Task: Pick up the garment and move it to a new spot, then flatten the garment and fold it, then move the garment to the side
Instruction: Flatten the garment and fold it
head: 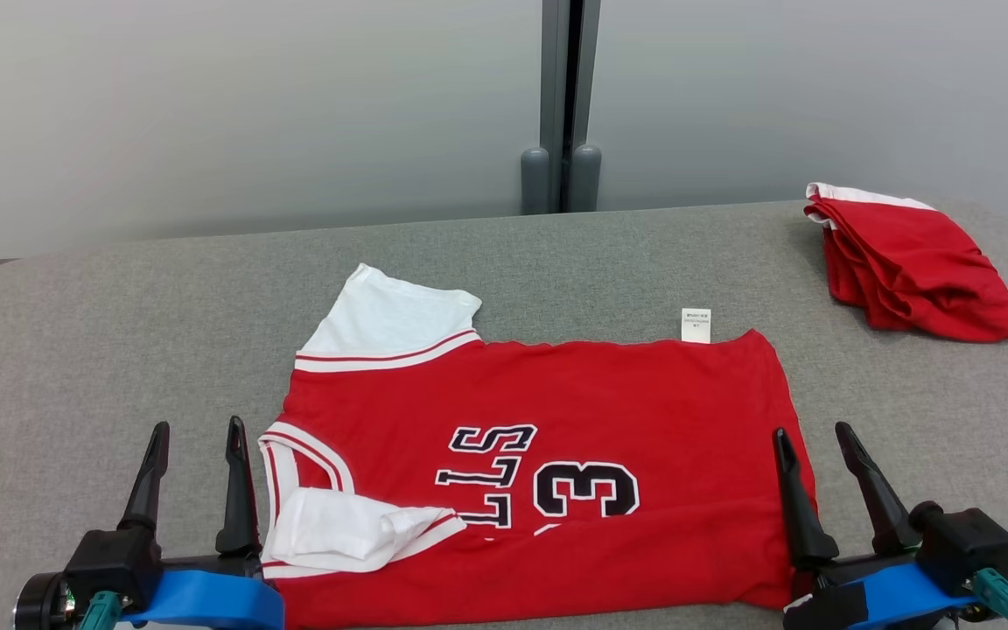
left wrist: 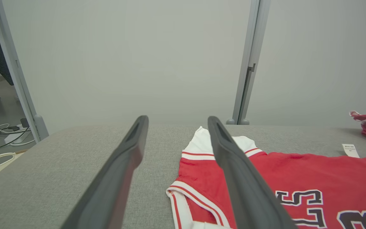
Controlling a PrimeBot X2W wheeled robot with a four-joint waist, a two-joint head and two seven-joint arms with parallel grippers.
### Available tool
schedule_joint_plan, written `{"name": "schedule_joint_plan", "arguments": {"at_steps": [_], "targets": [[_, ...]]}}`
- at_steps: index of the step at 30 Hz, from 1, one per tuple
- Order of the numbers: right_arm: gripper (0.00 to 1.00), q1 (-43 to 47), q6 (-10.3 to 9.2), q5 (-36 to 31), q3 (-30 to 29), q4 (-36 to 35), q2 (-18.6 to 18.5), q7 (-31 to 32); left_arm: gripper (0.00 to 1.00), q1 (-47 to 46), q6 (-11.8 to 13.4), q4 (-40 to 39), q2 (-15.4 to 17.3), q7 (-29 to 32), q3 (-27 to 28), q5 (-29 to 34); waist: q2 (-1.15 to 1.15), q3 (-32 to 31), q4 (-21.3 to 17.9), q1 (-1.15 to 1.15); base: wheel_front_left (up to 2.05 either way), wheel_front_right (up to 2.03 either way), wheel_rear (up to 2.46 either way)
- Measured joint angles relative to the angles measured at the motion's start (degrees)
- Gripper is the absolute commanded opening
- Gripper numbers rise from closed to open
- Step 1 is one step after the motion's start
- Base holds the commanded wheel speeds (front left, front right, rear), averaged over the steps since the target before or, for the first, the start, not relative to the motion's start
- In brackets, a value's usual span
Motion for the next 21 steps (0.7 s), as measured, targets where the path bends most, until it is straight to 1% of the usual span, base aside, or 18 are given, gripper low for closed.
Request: {"name": "schedule_joint_plan", "arguments": {"at_steps": [10, 21], "targets": [[1.00, 1.0, 0.00, -0.7, -0.7, 0.4, 0.2, -0.1, 1.00, 0.0, -1.8, 1.8, -1.4, 0.0, 2.2, 2.0, 0.00, -0.2, 0.5, 0.00, 0.00, 0.00, 0.00], [1.00, 1.2, 0.00, -0.6, -0.8, 0.8, 0.3, -0.1, 1.00, 0.0, -2.8, 2.3, -2.2, 0.0, 3.9, 3.9, 0.00, -0.2, 0.4, 0.00, 0.00, 0.00, 0.00]]}}
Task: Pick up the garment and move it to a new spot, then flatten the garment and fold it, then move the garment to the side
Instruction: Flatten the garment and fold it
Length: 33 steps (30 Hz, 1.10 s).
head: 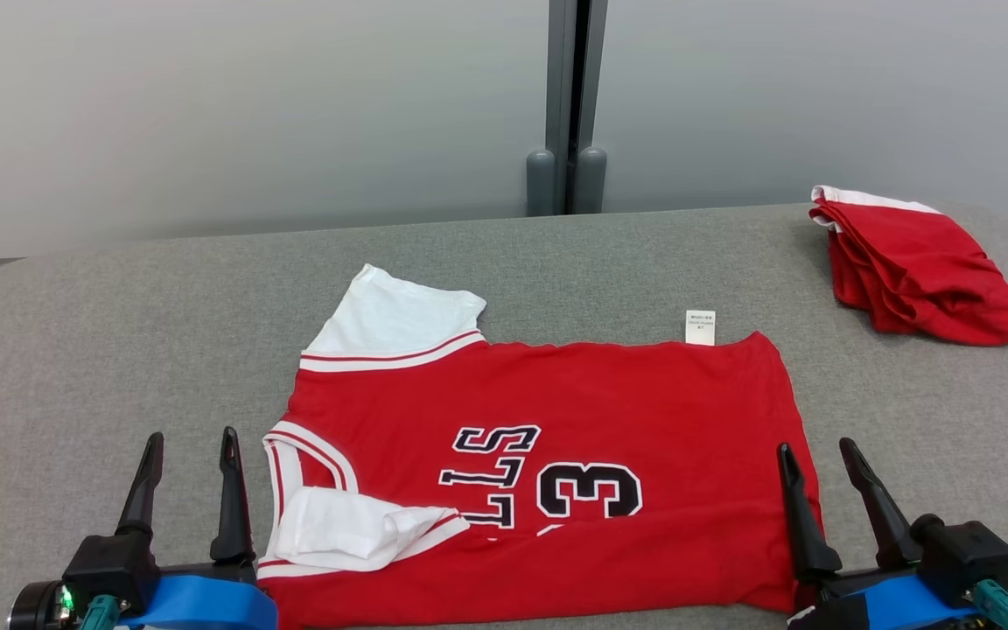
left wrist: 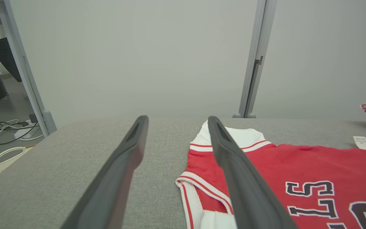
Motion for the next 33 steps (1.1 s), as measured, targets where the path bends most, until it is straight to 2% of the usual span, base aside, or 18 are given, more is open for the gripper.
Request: {"name": "schedule_joint_plan", "arguments": {"at_steps": [8, 15, 20, 24, 28, 33], "targets": [[1.00, -3.0, 0.00, -0.8, -0.9, 0.9, 0.0, 0.0, 1.00, -3.7, -1.1, 1.3, 0.0, 0.0, 0.6, 0.3, 0.00, 1.7, -0.4, 0.00, 0.00, 0.00, 0.00], [1.00, -13.0, 0.00, -1.9, -0.6, 2.3, -4.6, 2.7, 1.00, -17.7, -2.5, 5.6, 4.6, 0.0, -1.8, -0.8, 0.00, 5.6, -1.4, 0.00, 0.00, 0.00, 0.00], [1.00, -20.6, 0.00, -1.0, 0.2, 4.1, -8.2, 8.1, 1.00, -30.6, -2.7, 10.4, 9.5, 2.3, -6.9, -4.0, 0.00, 9.3, -2.6, 0.00, 0.00, 0.00, 0.00], [1.00, -25.8, 0.00, 0.2, 2.4, 5.2, -9.7, 11.1, 1.00, -39.5, -2.9, 12.8, 13.9, 6.4, -13.1, -11.7, 0.00, 12.8, -3.9, 0.01, 0.00, 0.00, 0.00], [1.00, -29.5, 0.01, 1.1, 4.6, 6.7, -10.4, 12.5, 1.00, -46.0, -2.9, 15.7, 18.8, 11.4, -19.6, -18.2, 0.00, 16.3, -5.6, 0.01, 0.00, 0.00, 0.00], [1.00, -32.7, 0.01, 2.1, 6.7, 8.7, -10.7, 12.5, 1.00, -51.2, -2.9, 19.8, 23.0, 15.3, -26.8, -24.4, 0.00, 20.3, -7.8, 0.01, 0.00, 0.00, 0.00]]}}
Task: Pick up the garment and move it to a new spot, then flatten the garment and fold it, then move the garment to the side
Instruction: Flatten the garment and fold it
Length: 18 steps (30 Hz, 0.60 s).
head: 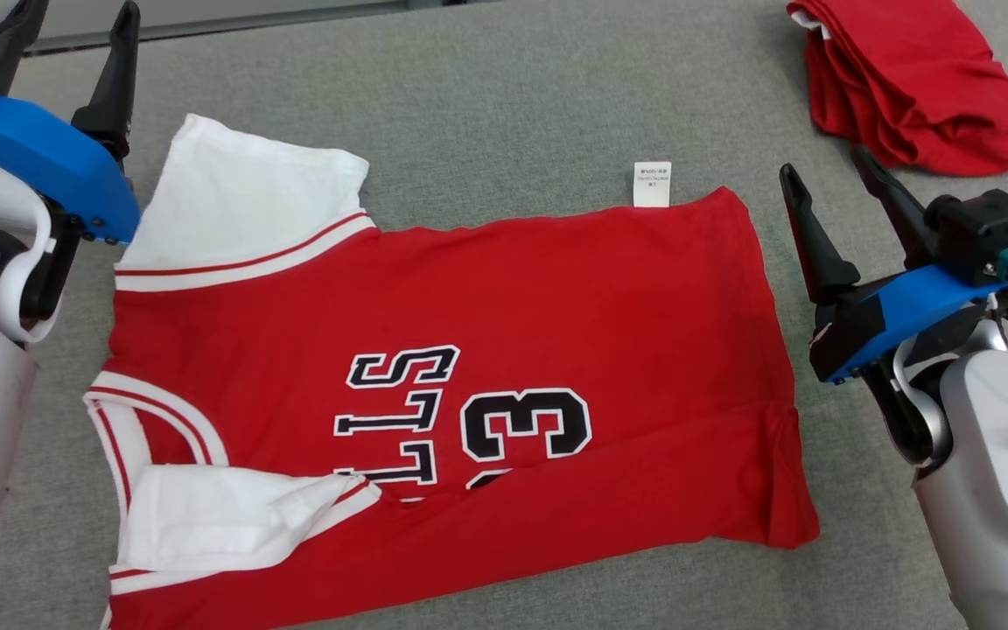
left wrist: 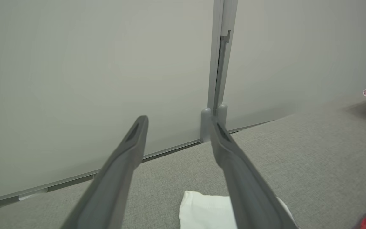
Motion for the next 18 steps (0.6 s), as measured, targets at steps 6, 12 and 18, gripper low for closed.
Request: {"name": "schedule_joint_plan", "arguments": {"at_steps": [6, 12, 18], "targets": [[1.00, -2.5, 0.00, 1.1, 2.3, 2.7, 0.2, -0.8, 1.00, -2.5, 0.0, 5.3, 2.4, 2.5, -7.0, -5.3, 0.00, 3.7, -2.2, 0.00, 0.00, 0.00, 0.00], [1.00, -4.3, 0.00, 1.5, 3.9, 4.7, 0.5, -2.1, 1.00, -3.9, 0.0, 10.1, 3.3, 2.7, -11.1, -9.1, 0.00, 6.3, -3.5, 0.00, 0.00, 0.00, 0.00], [1.00, -5.8, 0.00, 2.1, 5.6, 6.2, 1.1, -3.6, 1.00, -4.9, 0.0, 13.3, 4.3, 2.9, -14.1, -11.7, 0.00, 7.6, -4.7, 0.00, 0.00, 0.00, 0.00]]}}
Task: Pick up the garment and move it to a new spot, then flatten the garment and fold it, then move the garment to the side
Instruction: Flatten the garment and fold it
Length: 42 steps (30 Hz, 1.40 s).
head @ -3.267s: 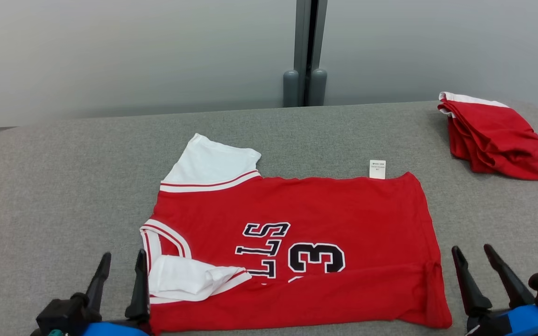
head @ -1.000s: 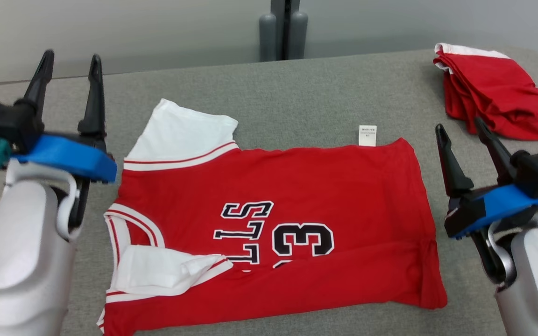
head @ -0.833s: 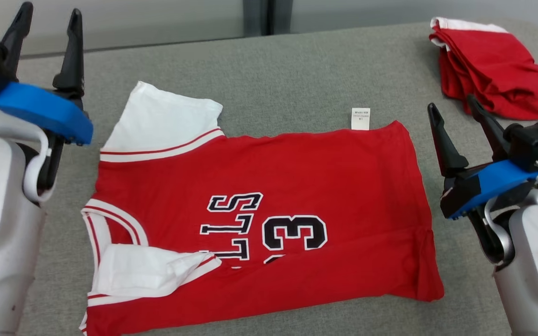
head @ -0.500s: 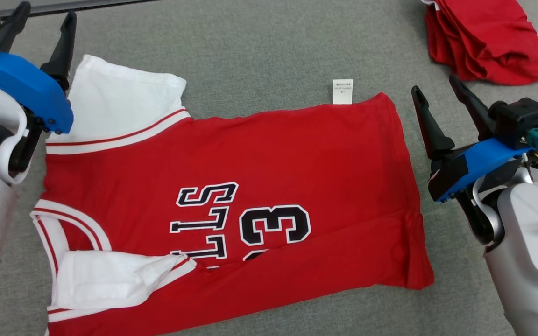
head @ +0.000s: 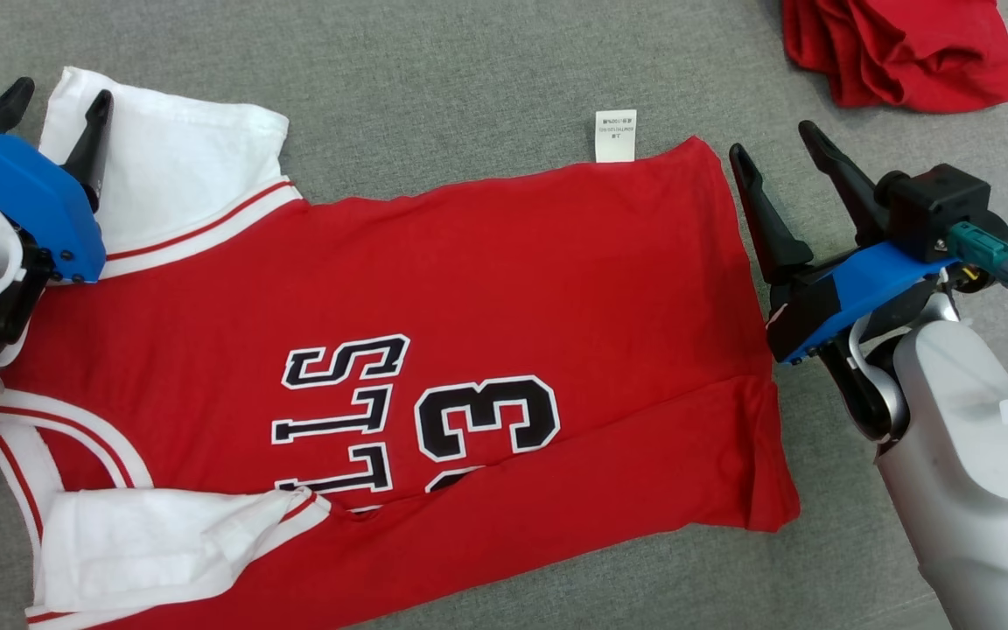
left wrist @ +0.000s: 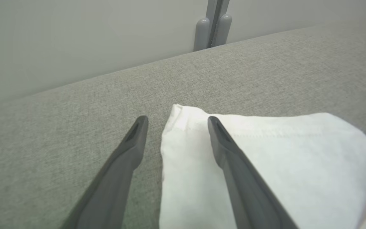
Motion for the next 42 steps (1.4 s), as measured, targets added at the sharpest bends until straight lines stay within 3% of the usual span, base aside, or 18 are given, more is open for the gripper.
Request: {"name": "schedule_joint_plan", "arguments": {"at_steps": [14, 15, 16, 17, 18, 40, 41, 42], "targets": [[1.00, -2.0, 0.00, 2.2, 3.3, 3.0, 0.2, -1.0, 1.00, -2.9, 0.0, 3.2, 0.0, -0.4, -4.9, -6.2, 0.00, 1.8, -1.2, -0.01, 0.00, 0.00, 0.00], [1.00, -2.1, 0.00, 2.5, 3.4, 3.2, 0.2, -1.1, 0.92, -3.1, 0.0, 3.5, 0.1, -0.3, -5.4, -6.3, 0.00, 1.8, -1.1, -0.02, 0.00, 0.00, 0.00], [1.00, -2.2, 0.00, 2.9, 3.8, 3.4, 0.1, -1.1, 0.36, -3.4, 0.0, 3.9, 0.1, -0.6, -5.7, -6.3, 0.00, 1.8, -1.0, -0.02, 0.00, 0.00, 0.00], [1.00, -2.2, 0.00, 3.4, 4.2, 3.6, 0.0, -1.0, 0.14, -3.5, 0.0, 4.3, -0.1, -0.9, -6.0, -6.3, 0.00, 1.7, -0.9, -0.01, 0.00, 0.00, 0.00], [1.00, -2.4, 0.00, 3.9, 4.6, 3.7, 0.0, -1.0, 0.00, -3.7, 0.0, 4.6, -0.2, -1.1, -6.5, -6.4, 0.00, 1.6, -0.9, -0.01, 0.00, 0.00, 0.00], [1.00, -8.1, 0.00, 7.0, 9.2, 13.3, -1.9, 7.1, 0.00, -6.2, 0.0, 2.9, -2.9, -11.1, -15.2, -7.4, 0.00, -0.3, 4.2, -0.01, 0.00, 0.00, 0.00], [0.24, -8.5, 0.00, 7.3, 9.5, 13.8, -1.9, 7.2, 0.00, -6.2, 0.0, 2.7, -3.0, -11.5, -15.4, -7.5, 0.00, -0.3, 4.3, -0.01, 0.00, 0.00, 0.00], [0.00, -8.9, 0.00, 7.4, 9.8, 14.4, -1.9, 7.6, 0.00, -6.2, 0.0, 2.6, -3.1, -11.8, -15.6, -7.7, 0.00, -0.4, 4.4, -0.01, 0.00, 0.00, 0.00]]}}
